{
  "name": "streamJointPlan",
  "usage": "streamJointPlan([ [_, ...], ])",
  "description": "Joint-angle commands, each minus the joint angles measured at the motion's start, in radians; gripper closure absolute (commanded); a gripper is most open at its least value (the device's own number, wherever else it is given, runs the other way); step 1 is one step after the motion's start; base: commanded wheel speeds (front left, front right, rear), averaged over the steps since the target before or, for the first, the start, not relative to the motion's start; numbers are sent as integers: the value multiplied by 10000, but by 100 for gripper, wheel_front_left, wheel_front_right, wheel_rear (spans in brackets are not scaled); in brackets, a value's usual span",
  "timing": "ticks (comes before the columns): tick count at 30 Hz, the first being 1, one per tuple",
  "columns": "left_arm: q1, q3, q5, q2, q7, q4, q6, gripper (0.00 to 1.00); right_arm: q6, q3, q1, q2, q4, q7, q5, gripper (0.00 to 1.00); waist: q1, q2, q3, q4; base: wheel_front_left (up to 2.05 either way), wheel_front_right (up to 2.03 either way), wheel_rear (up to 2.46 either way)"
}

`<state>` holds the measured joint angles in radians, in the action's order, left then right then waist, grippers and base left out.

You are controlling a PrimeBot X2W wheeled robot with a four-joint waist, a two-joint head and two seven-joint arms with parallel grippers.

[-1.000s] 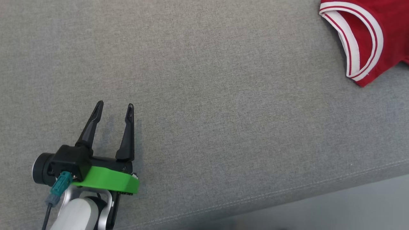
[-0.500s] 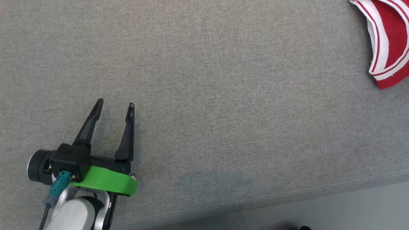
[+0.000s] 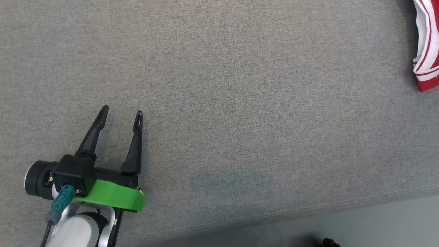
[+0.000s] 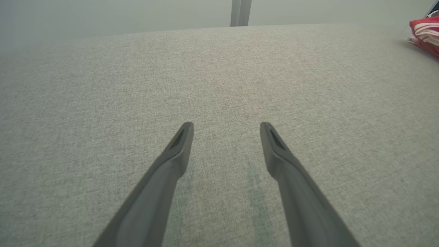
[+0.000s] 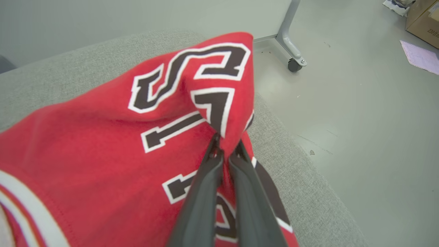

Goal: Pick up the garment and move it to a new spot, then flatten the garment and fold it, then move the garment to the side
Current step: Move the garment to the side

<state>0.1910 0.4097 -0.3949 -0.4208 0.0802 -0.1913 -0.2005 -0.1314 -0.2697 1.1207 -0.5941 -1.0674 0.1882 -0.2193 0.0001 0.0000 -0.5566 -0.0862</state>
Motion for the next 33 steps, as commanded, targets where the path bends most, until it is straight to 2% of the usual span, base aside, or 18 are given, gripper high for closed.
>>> streamJointPlan([
  [1, -56, -12, 54, -79, -36, -74, -58, 0, 15, -198, 108, 18, -133, -143, 274, 100, -1, 0, -40, -9, 0, 0, 0],
  [2, -56, -10, 58, -95, -52, -96, -69, 0, 15, -360, 100, -12, -205, -220, 365, 100, -1, 0, -57, -11, 0, 0, 0],
  [3, -53, -8, 67, -119, -76, -109, -80, 0, 16, -513, 112, -15, -255, -306, 463, 89, -1, 0, -76, -12, 0, 0, 0],
  [4, -51, -10, 77, -137, -66, -116, -92, 0, 16, -665, 114, 12, -353, -343, 587, 67, -1, 0, -92, -15, 0, 0, 0],
  [5, -50, -11, 90, -157, -73, -128, -102, 0, 15, -787, 111, 58, -422, -415, 710, 49, -1, 0, -103, -17, 0, 0, 0],
  [6, -51, -14, 96, -175, -90, -139, -118, 0, 16, -920, 104, 71, -458, -506, 837, 0, -1, 0, -113, -23, 0, 0, 0],
  [14, -37, -6, 90, -258, -167, -164, -172, 0, 15, -1438, 49, 125, -477, -1283, 1874, 0, -1, 0, -143, -115, 0, 0, 0],
  [22, 109, 39, 69, -236, -179, -114, -187, 0, 15, -1488, 167, 299, -639, -1683, 1989, 0, -1, 0, -17, -209, 0, 0, 0],
  [27, 133, 28, -42, -167, -57, -42, -157, 0, 15, -1068, 310, 487, -505, -1968, 1820, 0, -1, 0, 353, -329, 0, 0, 0],
  [33, 188, -15, -324, 72, 184, 187, -64, 0, 15, 134, 220, 819, 36, -2392, 1284, 0, -1, 0, 1161, -454, 0, 0, 0],
])
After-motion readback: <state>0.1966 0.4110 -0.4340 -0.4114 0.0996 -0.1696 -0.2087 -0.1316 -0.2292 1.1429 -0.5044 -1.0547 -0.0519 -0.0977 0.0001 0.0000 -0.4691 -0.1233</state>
